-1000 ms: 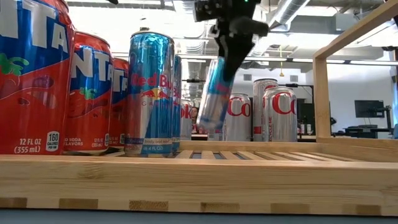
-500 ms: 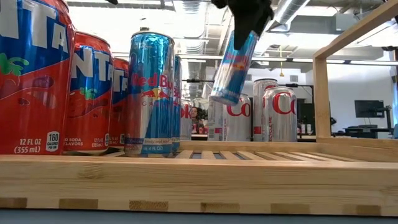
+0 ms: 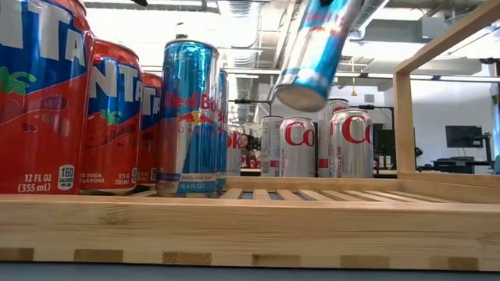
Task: Place canned beverage on shelf
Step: Put the blue soda can on the shelf aligned with the other blue soda can
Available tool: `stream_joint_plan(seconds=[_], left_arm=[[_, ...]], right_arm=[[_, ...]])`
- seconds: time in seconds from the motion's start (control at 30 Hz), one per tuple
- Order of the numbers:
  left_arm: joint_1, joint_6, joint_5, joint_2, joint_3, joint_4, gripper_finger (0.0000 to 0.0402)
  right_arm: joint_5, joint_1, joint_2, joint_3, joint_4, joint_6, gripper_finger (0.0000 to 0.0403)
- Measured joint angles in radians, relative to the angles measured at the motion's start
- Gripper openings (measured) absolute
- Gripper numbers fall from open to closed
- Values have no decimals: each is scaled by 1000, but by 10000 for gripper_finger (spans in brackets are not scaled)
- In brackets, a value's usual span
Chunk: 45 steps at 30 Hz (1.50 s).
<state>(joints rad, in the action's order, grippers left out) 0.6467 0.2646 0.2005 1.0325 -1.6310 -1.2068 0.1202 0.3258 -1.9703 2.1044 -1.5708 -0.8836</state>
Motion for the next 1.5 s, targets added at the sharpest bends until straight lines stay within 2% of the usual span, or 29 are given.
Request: stream_joint_plan(seconds=[0.13,0.3,0.4,0.5,0.6,0.67,0.77,1.07,1.23,1.33,1.5], left_arm=[[0,0,0,0,0,0,291],[0,0,0,0,0,0,291],[0,0,0,0,0,0,291],[0,0,0,0,0,0,291],[0,-8,0,0,0,-1,291],[0,-13,0,0,0,-2,291],[0,-15,0,0,0,-3,291],[0,-22,1,0,0,-7,291],[0,-22,1,1,0,-7,291],[0,-23,0,2,0,-7,291],[0,-24,-1,2,0,-7,291]], right_arm=[[-51,44,-16,0,3,-76,176],[-54,66,-59,36,33,-88,175],[-54,64,-119,111,36,-49,175],[-75,67,-208,241,13,-1,174],[-135,73,-224,207,91,51,174],[-150,74,-237,204,72,49,174],[-126,79,-255,232,1,26,174],[3,96,-278,241,37,53,174],[35,92,-278,240,45,68,174],[33,92,-298,240,35,89,174],[-32,92,-344,241,39,119,174]])
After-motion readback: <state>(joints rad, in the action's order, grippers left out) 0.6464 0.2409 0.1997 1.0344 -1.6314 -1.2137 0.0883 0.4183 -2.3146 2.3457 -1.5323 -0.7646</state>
